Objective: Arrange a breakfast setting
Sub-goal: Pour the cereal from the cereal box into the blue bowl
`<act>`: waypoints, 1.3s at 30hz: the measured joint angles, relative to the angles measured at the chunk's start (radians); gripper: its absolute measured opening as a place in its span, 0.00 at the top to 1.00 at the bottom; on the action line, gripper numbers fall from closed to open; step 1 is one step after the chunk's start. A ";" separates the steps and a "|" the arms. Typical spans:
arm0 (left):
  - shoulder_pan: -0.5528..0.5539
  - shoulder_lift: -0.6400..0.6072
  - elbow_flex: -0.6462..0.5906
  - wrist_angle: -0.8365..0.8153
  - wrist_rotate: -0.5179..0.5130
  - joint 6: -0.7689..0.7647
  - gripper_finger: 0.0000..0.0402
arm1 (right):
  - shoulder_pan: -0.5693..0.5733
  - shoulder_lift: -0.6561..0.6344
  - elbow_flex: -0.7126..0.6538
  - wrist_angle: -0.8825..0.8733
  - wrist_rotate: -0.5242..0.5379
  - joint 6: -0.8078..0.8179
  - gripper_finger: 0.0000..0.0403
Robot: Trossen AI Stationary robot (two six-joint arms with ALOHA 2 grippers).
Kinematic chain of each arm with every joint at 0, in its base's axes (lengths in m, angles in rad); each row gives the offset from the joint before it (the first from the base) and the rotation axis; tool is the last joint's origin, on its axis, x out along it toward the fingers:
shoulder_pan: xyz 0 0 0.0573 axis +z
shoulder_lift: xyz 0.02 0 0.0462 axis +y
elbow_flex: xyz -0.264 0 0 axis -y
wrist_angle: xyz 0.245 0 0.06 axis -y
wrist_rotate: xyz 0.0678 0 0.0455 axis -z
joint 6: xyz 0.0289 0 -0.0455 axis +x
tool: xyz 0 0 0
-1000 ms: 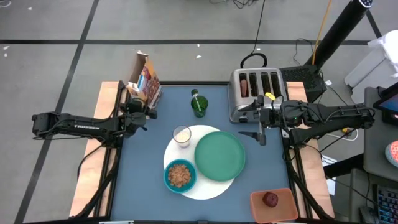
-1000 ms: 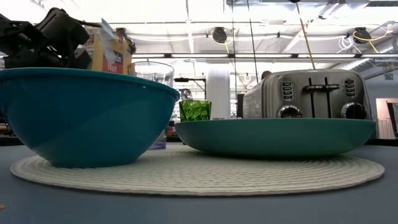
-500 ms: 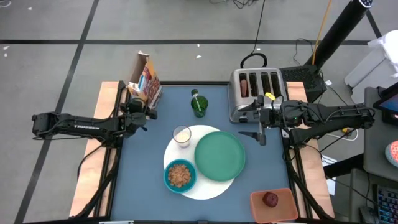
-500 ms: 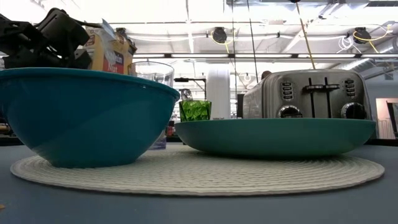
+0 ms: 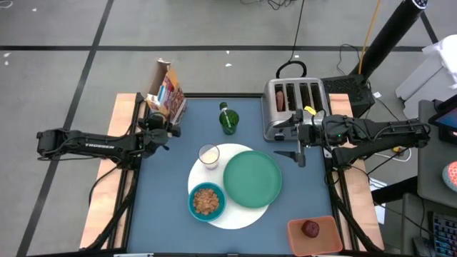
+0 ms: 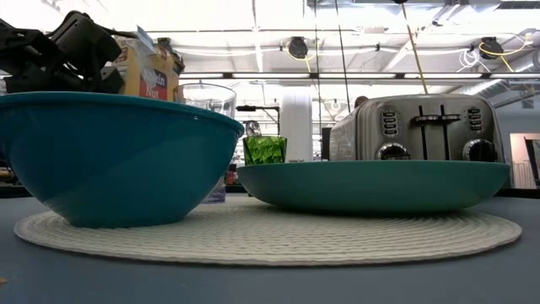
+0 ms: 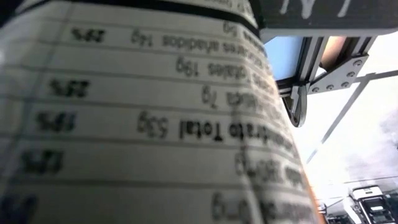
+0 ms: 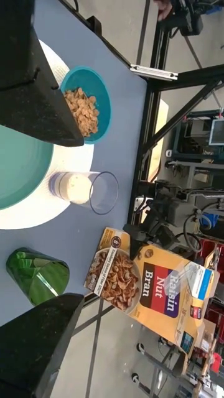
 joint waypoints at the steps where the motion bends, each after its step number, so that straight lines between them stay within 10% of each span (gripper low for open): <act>1: 0.000 0.000 0.000 0.000 0.000 0.001 0.66 | 0.000 0.000 0.000 0.000 0.000 0.000 0.01; 39: 0.000 0.000 0.000 0.000 -0.005 -0.005 0.04 | 0.000 0.000 0.000 0.000 0.000 0.000 0.01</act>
